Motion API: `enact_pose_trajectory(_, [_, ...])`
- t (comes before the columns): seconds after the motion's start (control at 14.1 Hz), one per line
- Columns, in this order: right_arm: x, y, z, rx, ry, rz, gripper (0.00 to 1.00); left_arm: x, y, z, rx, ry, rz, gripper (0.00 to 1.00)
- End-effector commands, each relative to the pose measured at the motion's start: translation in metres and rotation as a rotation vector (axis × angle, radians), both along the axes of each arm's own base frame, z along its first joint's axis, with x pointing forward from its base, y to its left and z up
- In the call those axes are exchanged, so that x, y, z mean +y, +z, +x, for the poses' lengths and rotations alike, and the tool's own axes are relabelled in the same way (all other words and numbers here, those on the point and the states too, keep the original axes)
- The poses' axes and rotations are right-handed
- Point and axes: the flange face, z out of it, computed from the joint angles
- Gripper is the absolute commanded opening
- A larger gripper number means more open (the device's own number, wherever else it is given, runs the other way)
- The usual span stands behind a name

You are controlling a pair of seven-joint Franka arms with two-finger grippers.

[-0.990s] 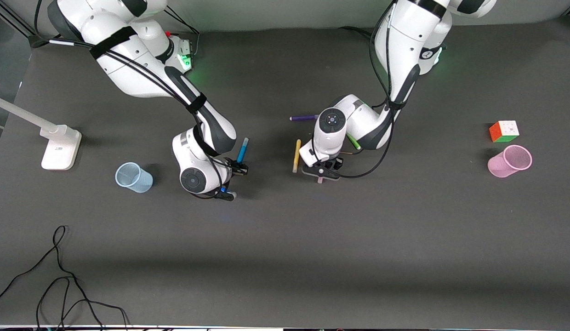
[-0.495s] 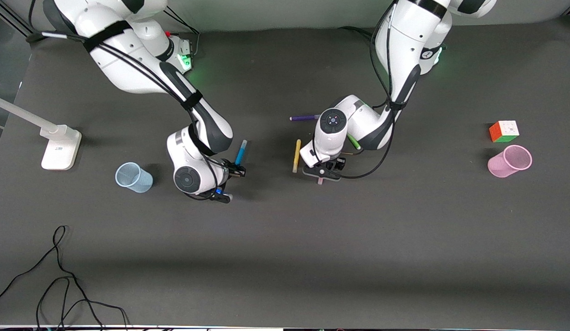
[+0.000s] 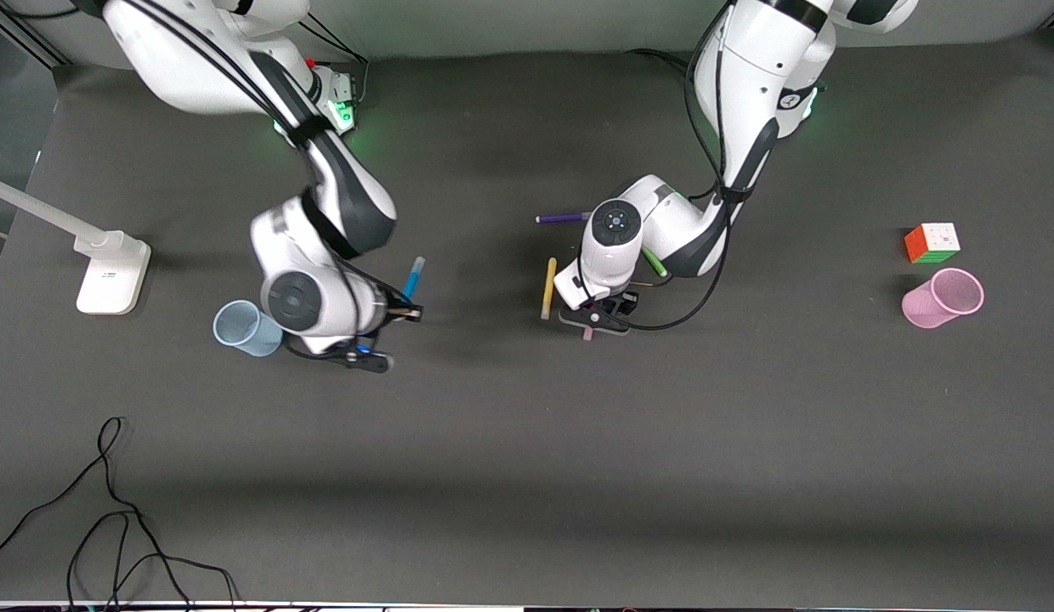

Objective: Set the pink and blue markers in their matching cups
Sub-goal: 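Carry the blue marker to the blue cup while the left lifts pink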

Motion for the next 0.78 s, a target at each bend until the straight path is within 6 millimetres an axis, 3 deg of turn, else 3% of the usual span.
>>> enact_pose_trajectory(0.0, [-0.039, 0.063, 0.000, -0.089, 0.039, -0.018, 0.01, 0.004, -0.003, -0.001, -0.008, -0.015, 0.004, 0.19])
enact_pose_trajectory(0.07, [-0.050, 0.077, -0.001, -0.115, 0.069, -0.039, 0.01, 0.004, -0.003, -0.001, -0.009, -0.015, 0.003, 0.06])
enact_pose_trajectory(0.14, [-0.064, 0.090, 0.000, -0.144, 0.090, -0.063, 0.01, 0.003, -0.002, 0.000, -0.016, -0.015, -0.005, 0.00])
enact_pose_trajectory(0.35, [-0.105, 0.126, -0.001, -0.215, 0.155, -0.120, 0.01, 0.002, 0.002, 0.002, -0.030, -0.012, -0.017, 0.00])
enact_pose_trajectory(0.57, [-0.154, 0.151, 0.000, -0.260, 0.273, -0.166, 0.03, 0.024, 0.046, 0.027, -0.065, 0.040, -0.024, 0.00])
enact_pose_trajectory(0.71, [-0.176, 0.153, -0.007, -0.309, 0.318, -0.178, 0.03, 0.037, 0.083, 0.038, -0.067, 0.064, -0.004, 0.00])
